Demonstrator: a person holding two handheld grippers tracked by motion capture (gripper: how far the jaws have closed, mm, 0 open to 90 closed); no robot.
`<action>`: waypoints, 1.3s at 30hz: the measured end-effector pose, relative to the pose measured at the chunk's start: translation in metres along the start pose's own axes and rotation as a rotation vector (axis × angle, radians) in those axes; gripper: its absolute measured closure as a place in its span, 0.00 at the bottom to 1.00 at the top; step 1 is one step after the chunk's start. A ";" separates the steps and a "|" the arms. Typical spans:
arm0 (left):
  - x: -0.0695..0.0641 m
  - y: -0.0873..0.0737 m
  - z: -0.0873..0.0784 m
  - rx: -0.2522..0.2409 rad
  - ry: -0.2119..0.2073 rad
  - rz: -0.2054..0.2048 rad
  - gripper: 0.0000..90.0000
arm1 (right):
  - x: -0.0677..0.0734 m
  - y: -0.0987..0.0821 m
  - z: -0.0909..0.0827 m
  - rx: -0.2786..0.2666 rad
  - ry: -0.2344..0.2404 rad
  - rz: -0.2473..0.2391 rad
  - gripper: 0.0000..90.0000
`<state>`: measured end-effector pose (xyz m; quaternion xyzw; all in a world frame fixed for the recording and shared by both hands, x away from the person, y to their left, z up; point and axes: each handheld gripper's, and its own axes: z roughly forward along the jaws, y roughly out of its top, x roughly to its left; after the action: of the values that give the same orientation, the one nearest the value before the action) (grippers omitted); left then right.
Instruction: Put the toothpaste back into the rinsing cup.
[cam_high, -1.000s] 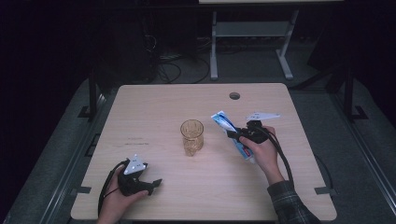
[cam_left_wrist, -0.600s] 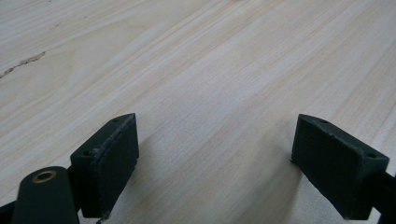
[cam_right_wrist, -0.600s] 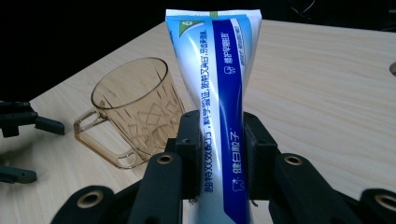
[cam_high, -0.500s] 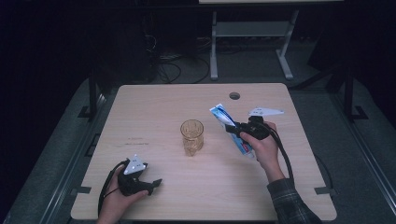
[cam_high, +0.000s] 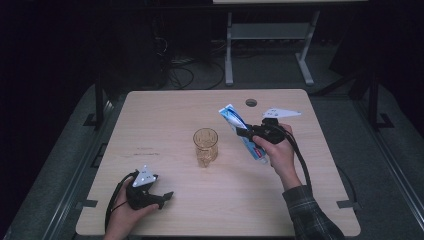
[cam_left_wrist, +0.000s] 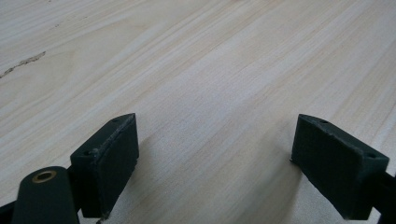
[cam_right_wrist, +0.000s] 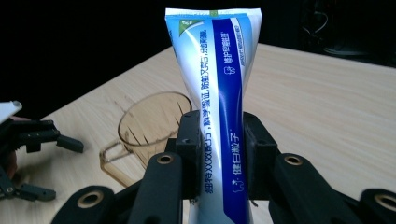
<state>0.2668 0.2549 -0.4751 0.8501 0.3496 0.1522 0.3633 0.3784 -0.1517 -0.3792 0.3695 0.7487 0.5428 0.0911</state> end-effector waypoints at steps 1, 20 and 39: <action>0.000 0.000 0.000 0.000 0.000 0.001 0.16 | 0.001 0.001 0.000 0.000 0.002 -0.003 0.80; 0.000 0.000 0.000 0.001 0.001 0.002 0.16 | 0.013 0.031 0.013 -0.018 0.035 -0.045 0.80; 0.000 0.000 0.000 0.001 0.000 0.003 0.16 | 0.024 0.052 0.033 -0.030 0.064 -0.071 0.80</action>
<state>0.2669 0.2549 -0.4751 0.8508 0.3483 0.1526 0.3628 0.4023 -0.1042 -0.3403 0.3237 0.7558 0.5617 0.0918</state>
